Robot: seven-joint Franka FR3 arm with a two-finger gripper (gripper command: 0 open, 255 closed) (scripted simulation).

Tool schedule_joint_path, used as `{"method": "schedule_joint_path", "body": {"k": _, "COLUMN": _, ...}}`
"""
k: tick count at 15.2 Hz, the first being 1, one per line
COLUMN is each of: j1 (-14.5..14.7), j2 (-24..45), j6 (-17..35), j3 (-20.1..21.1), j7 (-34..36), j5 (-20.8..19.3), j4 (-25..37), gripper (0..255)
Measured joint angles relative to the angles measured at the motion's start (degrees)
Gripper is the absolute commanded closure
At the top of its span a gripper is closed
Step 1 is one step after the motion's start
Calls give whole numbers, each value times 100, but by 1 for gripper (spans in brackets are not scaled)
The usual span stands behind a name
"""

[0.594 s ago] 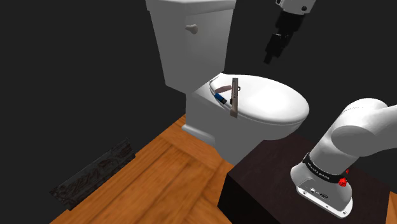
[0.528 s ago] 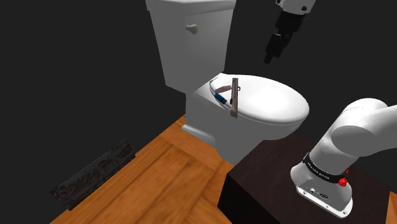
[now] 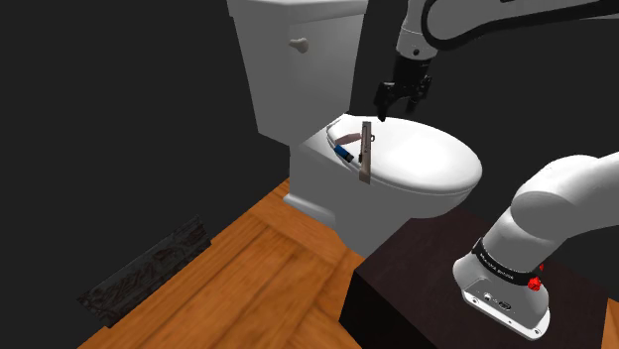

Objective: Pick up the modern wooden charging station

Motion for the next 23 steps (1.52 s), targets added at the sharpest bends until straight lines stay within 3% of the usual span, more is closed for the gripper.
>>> {"method": "schedule_joint_path", "body": {"k": 5, "j1": -527, "j2": 1057, "j6": 733, "j3": 612, "j7": 1801, "j5": -118, "j4": 103, "gripper": 0}}
{"method": "schedule_joint_path", "body": {"k": 10, "j1": -1021, "j2": 2208, "j6": 1261, "j3": 1063, "j7": 3605, "j5": -481, "j4": 429, "gripper": 0}}
{"method": "schedule_joint_path", "body": {"k": 18, "j1": -1114, "j2": 2699, "j6": 1895, "j3": 1175, "j7": 4111, "j5": -720, "j4": 202, "gripper": 0}}
{"method": "schedule_joint_path", "body": {"k": 19, "j1": -1118, "j2": 2718, "j6": 1931, "j3": 1176, "j7": 4121, "j5": -731, "j4": 184, "gripper": 255}}
{"method": "schedule_joint_path", "body": {"k": 23, "j1": -1120, "j2": 2732, "j6": 1962, "j3": 1179, "j7": 4133, "j5": -742, "j4": 170, "gripper": 255}}
